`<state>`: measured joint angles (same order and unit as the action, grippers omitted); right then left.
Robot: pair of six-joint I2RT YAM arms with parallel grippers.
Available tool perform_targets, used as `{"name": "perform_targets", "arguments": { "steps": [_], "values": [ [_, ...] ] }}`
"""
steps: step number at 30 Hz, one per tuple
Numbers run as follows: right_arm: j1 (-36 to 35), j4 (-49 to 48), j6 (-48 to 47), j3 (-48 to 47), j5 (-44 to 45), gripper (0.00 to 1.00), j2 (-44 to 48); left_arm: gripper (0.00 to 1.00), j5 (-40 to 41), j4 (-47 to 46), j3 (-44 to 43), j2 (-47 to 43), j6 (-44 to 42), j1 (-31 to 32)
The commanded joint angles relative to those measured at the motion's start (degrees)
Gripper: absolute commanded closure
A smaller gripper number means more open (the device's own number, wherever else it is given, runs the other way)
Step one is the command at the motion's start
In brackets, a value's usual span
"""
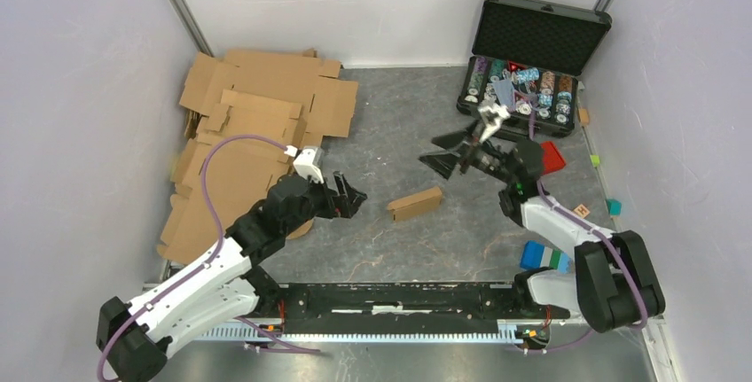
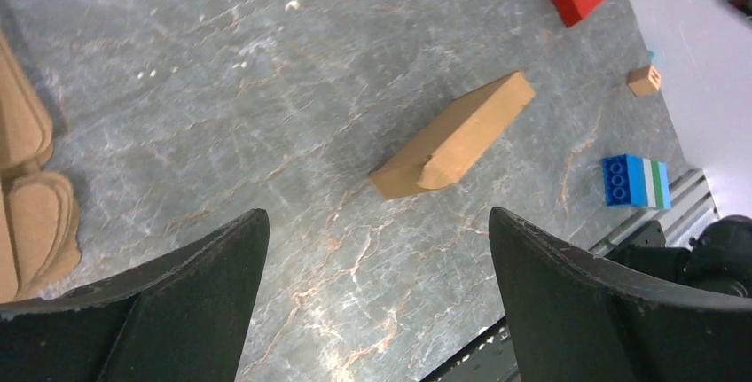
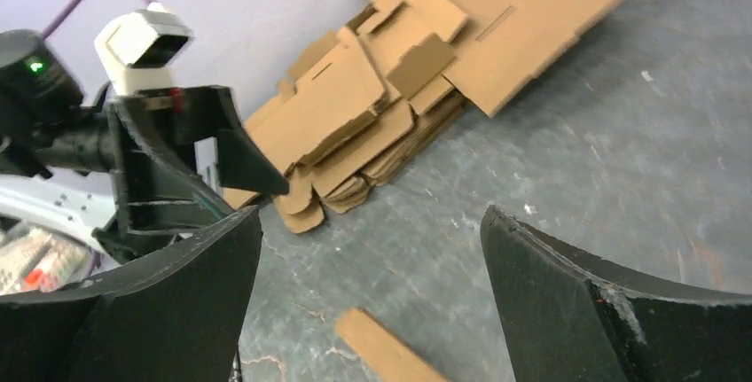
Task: Fold the paper box
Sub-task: Close the paper box at the center of the board.
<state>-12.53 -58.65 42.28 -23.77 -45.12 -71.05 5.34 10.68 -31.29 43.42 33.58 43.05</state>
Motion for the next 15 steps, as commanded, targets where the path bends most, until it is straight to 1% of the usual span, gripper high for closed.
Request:
{"name": "perform_targets", "arguments": {
  "steps": [1, 2, 4, 5, 6, 8, 9, 10, 11, 13, 15],
  "values": [
    [-10.7, 37.2, -40.0, -18.5, 5.8, 0.02, 1.9, 0.0, -5.1, -1.6, 3.0, -0.1, 6.6, -4.7],
    [-13.6, 46.1, -51.1, -21.4, 10.6, 0.02, 2.0, 0.0, -5.1, -2.0, 3.8, -0.6, 6.9, -5.2],
    [-15.6, 53.7, -62.9, -23.5, 14.0, 0.02, 1.9, 0.0, -6.2, -2.3, 4.8, -1.6, 7.1, -5.6],
    [-15.7, 55.1, -66.2, -23.4, 14.7, 0.02, 1.9, 0.0, -6.2, -2.6, 5.2, -1.9, 7.1, -5.6],
    [-15.7, 56.1, -69.1, -22.9, 14.8, 0.02, 2.0, 0.0, -5.9, -2.8, 5.6, -2.1, 7.2, -5.7],
    [-15.9, 59.4, -77.2, -22.4, 10.5, 0.02, 1.4, 0.0, -5.9, -3.2, 5.7, -1.9, 7.4, -5.8],
    [-16.9, 64.9, -85.5, -23.4, 7.8, 0.02, 0.6, 0.0, -5.9, -3.4, 5.7, -1.8, 7.5, -5.9],
    [-18.2, 70.0, -93.3, -25.2, 7.4, 0.02, -0.2, 0.0, -5.9, -3.4, 5.7, -1.7, 7.7, -5.9],
    [-20.0, 74.2, -98.5, -26.4, 9.2, 0.02, -1.1, 0.0, -5.9, -3.5, 5.7, -1.6, 7.9, -6.0],
    [-22.3, 77.1, -102.0, -27.6, 13.8, 0.02, -2.6, 0.0, -6.1, -3.6, 5.9, -1.6, 8.1, -6.0],
    [-23.3, 79.2, -104.5, -27.7, 15.9, 0.02, -3.9, 0.0, -6.4, -4.0, 6.2, -1.4, 8.3, -6.1]
  ]
}}
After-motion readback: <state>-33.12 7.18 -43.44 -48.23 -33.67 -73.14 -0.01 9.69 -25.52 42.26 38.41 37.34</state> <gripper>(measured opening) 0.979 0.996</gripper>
